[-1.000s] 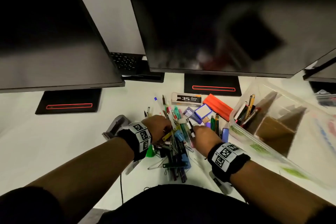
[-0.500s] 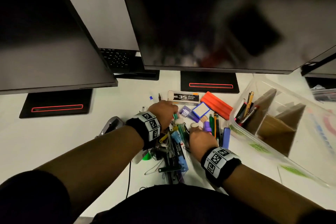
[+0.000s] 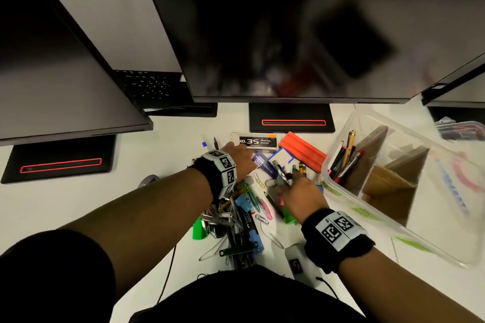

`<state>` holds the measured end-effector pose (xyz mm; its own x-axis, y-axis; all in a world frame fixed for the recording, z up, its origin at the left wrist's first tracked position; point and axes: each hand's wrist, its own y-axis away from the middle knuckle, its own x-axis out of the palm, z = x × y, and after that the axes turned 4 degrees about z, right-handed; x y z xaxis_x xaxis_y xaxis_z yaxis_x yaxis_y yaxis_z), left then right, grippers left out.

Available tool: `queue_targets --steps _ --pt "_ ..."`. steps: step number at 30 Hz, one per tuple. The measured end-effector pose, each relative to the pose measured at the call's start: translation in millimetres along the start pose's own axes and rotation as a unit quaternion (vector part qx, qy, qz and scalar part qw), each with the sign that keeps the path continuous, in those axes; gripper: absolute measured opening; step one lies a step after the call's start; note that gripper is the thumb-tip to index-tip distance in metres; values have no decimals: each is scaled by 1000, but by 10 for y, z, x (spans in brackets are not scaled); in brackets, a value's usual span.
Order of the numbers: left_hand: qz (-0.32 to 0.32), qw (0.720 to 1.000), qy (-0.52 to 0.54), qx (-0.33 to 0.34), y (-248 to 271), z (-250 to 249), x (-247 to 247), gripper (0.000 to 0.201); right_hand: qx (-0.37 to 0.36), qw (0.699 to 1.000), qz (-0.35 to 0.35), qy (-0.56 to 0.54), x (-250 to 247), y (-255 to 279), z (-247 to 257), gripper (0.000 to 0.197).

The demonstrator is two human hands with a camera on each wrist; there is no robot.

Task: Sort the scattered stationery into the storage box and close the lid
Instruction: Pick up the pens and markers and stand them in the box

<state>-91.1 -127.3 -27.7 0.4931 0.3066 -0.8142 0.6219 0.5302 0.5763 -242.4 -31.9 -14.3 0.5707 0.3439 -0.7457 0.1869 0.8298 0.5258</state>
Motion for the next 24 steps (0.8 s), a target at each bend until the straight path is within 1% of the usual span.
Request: queue_targets --steps 2,3,5,7,8,10,11,13,15,17,20,24 --pt "22 1000 -10 11 -24 13 -27 31 22 999 -29 12 -53 -17 -22 30" --pt "32 999 -11 15 -32 12 -44 28 29 999 -33 17 -80 -19 -19 31" --pt "47 999 -10 19 -38 16 -65 24 42 999 0 30 -123 -24 15 30" --pt "56 998 -15 26 -58 31 -49 25 32 999 34 19 -116 -72 61 18" --pt "62 998 -16 26 -67 35 -34 27 36 999 36 -4 -92 -104 62 17" --pt "66 997 -28 23 -76 43 -8 27 79 996 27 30 -21 -212 67 33" --pt "63 997 -38 24 -85 58 14 27 98 994 19 45 -10 -232 72 38" --pt "66 996 -53 39 -87 59 46 32 99 994 3 51 10 -271 64 37" --pt "55 995 -61 61 -67 49 69 27 104 993 12 55 35 -306 45 35" --pt "67 996 -34 53 -37 26 116 24 122 991 13 51 69 -335 36 31" --pt "70 997 0 33 -11 -3 173 31 113 992 17 49 94 -353 18 31" --pt "43 998 4 35 14 -21 183 28 82 995 16 49 125 -356 38 36"
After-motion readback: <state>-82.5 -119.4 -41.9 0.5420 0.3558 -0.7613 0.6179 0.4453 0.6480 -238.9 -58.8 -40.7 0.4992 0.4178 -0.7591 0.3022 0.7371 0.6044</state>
